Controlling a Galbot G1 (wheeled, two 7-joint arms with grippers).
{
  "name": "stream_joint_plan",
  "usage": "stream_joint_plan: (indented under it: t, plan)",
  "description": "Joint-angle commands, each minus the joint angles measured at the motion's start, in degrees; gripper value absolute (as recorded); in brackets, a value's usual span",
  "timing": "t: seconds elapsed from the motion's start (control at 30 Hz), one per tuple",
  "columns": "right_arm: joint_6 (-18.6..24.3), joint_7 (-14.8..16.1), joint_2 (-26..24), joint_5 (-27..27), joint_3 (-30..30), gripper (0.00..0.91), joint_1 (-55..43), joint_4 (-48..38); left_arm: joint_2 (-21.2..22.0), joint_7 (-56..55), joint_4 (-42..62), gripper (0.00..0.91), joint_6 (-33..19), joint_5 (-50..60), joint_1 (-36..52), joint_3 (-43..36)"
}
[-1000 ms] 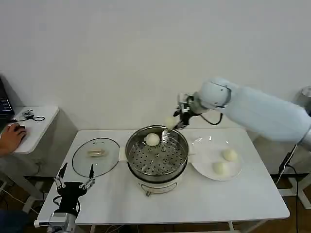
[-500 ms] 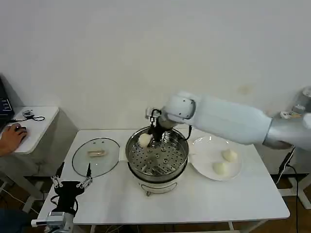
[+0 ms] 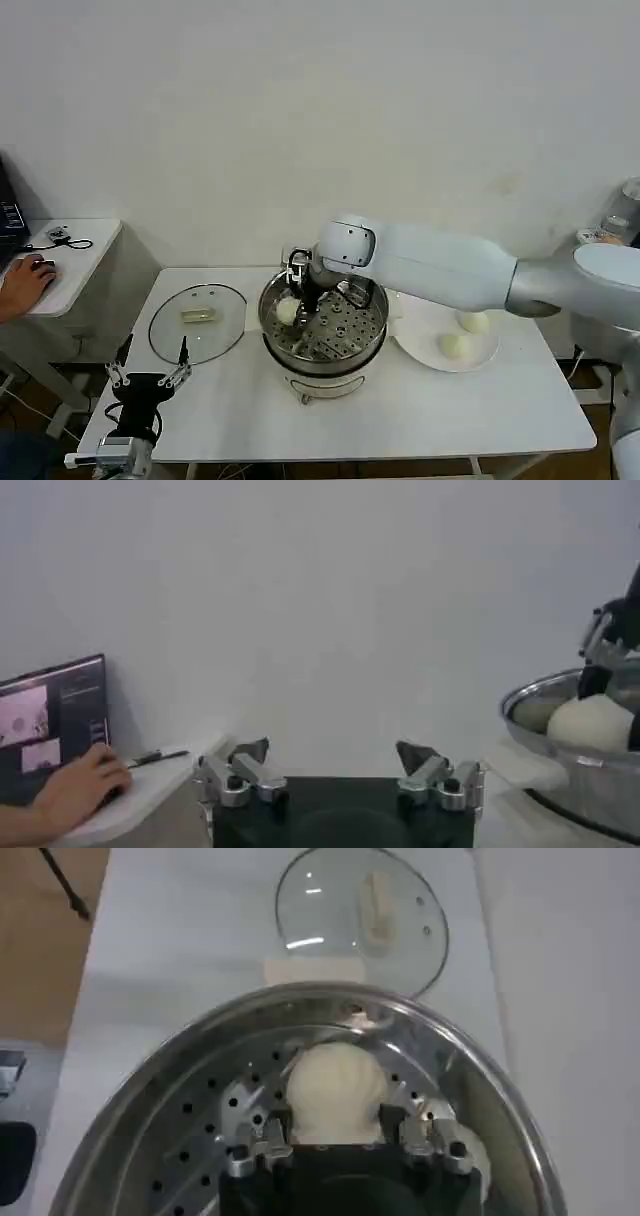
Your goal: Take steamed baozi put them in steamer then cover it.
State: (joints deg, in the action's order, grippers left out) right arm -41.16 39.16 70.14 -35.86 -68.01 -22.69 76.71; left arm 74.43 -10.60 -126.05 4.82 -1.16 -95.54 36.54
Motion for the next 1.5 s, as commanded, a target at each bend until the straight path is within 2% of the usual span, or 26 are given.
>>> stream_joint_plan:
  t: [0.03, 0.2, 0.4, 0.5, 0.6, 0.7, 0.83, 0.9, 1.03, 1.1, 1.3, 1.43, 1.5]
  plan:
    - [-0.46, -0.46, 1.03, 0.75, -0.23, 0.907, 0.98, -0.94, 0.08, 0.01, -0.27, 0.907, -0.03, -0.07, -0.01, -0.08]
    - [-0.44, -0.85, 0.46, 0.43, 1.13, 0.907, 1.11, -0.06, 0.12, 0.03, -0.53, 0.907, -0.03, -0.05, -0.10, -0.15]
    - [-0.44, -0.03, -4.05, 0.60, 1.82, 0.907, -3.37, 4.22, 0.01, 0.05, -0.29, 0.907, 0.00, -0.27, 0.12, -0.14]
    - [-0.40, 1.33, -7.07, 0.86, 1.38, 0.907, -6.74, 6.19, 0.09, 0.04, 0.26, 0.907, 0.10, -0.56, 0.53, -0.31]
    - [0.16, 4.37, -10.99, 1.95, 1.13, 0.907, -10.10, 8.17, 0.03, 0.07, 0.45, 0.907, 0.14, -0.55, 0.60, -0.71]
    - [3.63, 9.62, -16.32, 5.89, -0.05, 0.907, -12.84, 9.80, -0.15, 0.08, 0.25, 0.907, 0.21, -0.55, 0.68, -0.86]
    - [7.99, 13.85, -23.13, 12.72, -0.32, 0.907, -12.39, 11.77, -0.64, 0.15, -0.41, 0.907, 0.24, -0.55, 0.54, -1.15]
    - [10.07, 15.28, -28.29, 16.59, 0.58, 0.907, -10.70, 12.70, -0.86, 0.20, -0.65, 0.907, 0.27, -0.55, 0.45, -1.31]
    - [17.00, 19.99, -35.78, 22.85, 1.38, 0.907, -7.76, 13.30, -1.36, 0.25, -0.93, 0.907, 0.33, -0.46, 0.52, -1.68]
    - [20.41, 21.25, -38.30, 25.35, 1.86, 0.907, -6.84, 12.74, -2.01, 0.29, -0.86, 0.907, 0.37, -0.57, 0.62, -1.58]
    - [24.80, 23.70, -43.21, 30.50, 7.36, 0.907, -0.50, 10.41, -3.38, 0.31, -0.89, 0.907, 1.05, -2.19, 0.90, -0.47]
    - [27.63, 24.70, -44.37, 35.25, 10.44, 0.907, 5.32, 8.33, -3.77, 0.64, -1.07, 0.907, 1.88, -4.44, 0.87, -0.20]
    - [28.97, 24.93, -44.41, 37.79, 14.63, 0.907, 10.54, 7.95, -4.23, 1.17, -0.89, 0.907, 2.77, -7.02, 0.87, 0.14]
